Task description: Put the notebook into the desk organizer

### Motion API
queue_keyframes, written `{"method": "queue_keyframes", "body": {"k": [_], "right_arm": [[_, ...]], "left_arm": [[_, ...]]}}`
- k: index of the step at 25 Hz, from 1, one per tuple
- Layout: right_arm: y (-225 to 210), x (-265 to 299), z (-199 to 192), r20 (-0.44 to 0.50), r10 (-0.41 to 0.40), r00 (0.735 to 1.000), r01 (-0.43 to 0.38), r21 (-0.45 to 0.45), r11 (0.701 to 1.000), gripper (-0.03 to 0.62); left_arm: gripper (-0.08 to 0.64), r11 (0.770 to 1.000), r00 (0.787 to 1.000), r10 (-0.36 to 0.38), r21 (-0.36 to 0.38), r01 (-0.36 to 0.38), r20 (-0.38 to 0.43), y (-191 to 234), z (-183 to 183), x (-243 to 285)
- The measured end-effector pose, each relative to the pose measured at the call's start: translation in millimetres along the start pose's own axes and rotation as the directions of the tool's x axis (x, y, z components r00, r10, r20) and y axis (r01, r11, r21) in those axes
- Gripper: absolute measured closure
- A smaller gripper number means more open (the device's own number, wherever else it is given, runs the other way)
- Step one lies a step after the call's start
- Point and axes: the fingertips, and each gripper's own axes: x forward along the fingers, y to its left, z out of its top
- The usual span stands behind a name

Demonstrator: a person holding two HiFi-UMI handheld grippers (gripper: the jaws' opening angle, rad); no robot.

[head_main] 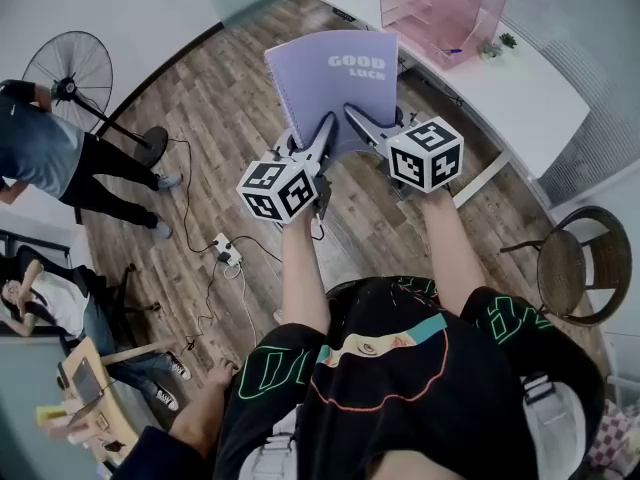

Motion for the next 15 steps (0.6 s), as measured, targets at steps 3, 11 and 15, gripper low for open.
{"method": "queue_keyframes", "body": {"k": [3, 11, 15], "right_arm": [[5.2, 5.6, 4.3, 0.002, 0.027, 1.0, -0.027, -0.003, 1.0, 0.52], [10.5, 24.2, 13.1, 0.021, 0.067, 0.998, -0.066, -0.007, 0.998, 0.52], [-1.7, 36.5, 15.6, 0.028, 0.056, 0.998, -0.056, -0.012, 0.998, 0.52]], "left_arm": [[0.518, 1.0, 1.0, 0.019, 0.006, -0.019, 0.01, 3.8, 6.1, -5.1], [0.518, 0.999, 0.999, 0.04, 0.034, -0.041, 0.019, 18.9, 19.2, -9.8], [0.518, 0.999, 1.0, 0.018, 0.039, -0.019, 0.019, 31.5, 22.1, 3.3]]}}
